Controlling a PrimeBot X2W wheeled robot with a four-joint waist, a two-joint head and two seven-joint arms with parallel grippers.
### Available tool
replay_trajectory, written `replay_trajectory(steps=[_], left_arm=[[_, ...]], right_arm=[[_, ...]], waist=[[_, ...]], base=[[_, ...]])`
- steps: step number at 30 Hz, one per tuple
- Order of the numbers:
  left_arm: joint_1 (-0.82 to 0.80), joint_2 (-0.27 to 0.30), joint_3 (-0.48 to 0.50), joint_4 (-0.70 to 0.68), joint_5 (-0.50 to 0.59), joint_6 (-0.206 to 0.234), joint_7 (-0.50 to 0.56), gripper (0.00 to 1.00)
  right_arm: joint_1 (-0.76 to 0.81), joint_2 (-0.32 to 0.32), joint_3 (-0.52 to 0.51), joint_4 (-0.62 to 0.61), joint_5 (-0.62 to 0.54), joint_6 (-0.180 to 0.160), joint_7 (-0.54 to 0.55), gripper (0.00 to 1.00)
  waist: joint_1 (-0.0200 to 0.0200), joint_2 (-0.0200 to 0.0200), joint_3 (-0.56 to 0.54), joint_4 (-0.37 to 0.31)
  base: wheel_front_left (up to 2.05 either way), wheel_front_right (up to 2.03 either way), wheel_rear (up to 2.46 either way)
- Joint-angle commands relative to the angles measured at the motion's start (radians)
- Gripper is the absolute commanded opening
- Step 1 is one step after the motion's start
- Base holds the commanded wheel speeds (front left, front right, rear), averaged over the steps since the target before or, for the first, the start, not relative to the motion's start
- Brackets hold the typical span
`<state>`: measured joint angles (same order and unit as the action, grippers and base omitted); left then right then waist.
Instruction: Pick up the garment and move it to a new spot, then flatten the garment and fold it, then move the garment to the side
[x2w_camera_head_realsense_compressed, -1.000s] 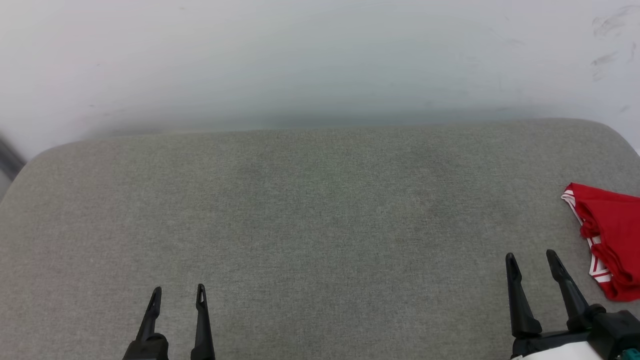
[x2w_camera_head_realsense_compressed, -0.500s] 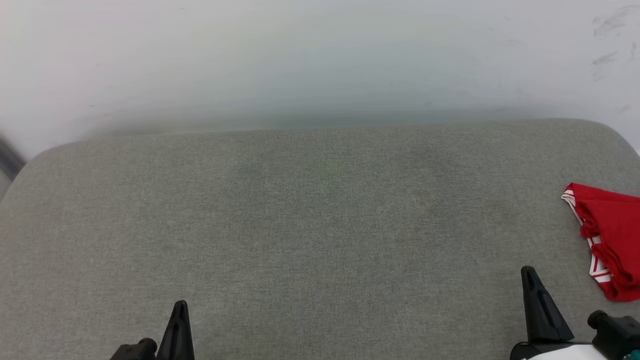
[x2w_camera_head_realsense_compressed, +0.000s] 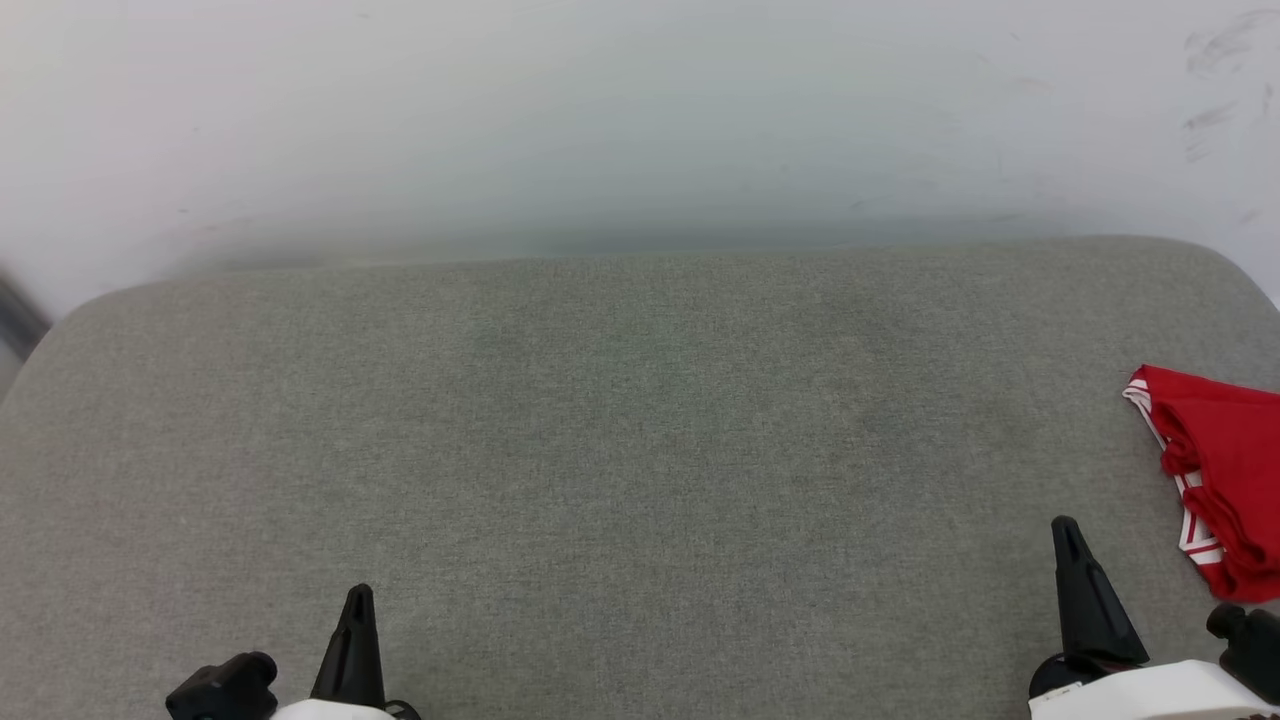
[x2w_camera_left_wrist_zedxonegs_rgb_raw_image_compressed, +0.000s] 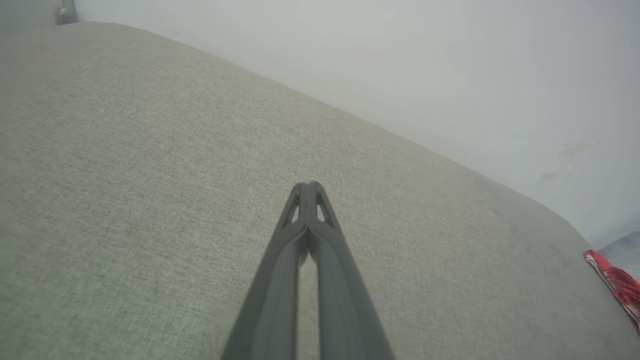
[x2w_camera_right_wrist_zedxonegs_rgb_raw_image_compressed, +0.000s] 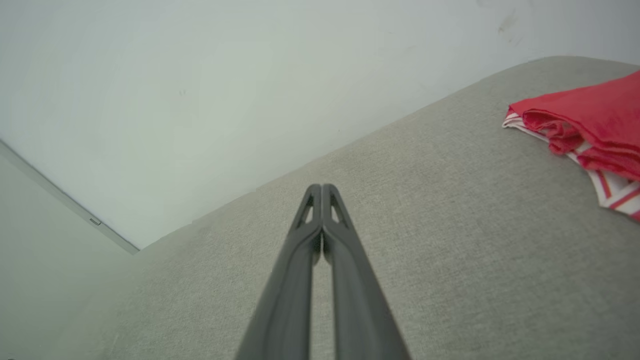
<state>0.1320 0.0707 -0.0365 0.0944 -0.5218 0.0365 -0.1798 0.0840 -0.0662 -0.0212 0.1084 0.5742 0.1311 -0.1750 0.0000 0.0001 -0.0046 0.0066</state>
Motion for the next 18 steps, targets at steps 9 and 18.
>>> replay_trajectory(steps=[9, 18], left_arm=[[-0.055, 0.013, 0.01, 0.013, -0.171, -0.028, 0.03, 0.0], [-0.08, 0.016, 0.019, 0.03, -0.308, -0.047, 0.058, 0.0]], right_arm=[[-0.048, -0.014, -0.005, 0.009, 0.161, 0.0, 0.034, 0.0], [-0.069, -0.016, -0.009, 0.026, 0.29, 0.0, 0.063, 0.0]], waist=[[0.0, -0.0001, 0.001, -0.001], [0.0, -0.0001, 0.001, -0.001]], base=[[0.0, 0.0, 0.0], [0.0, 0.0, 0.0]])
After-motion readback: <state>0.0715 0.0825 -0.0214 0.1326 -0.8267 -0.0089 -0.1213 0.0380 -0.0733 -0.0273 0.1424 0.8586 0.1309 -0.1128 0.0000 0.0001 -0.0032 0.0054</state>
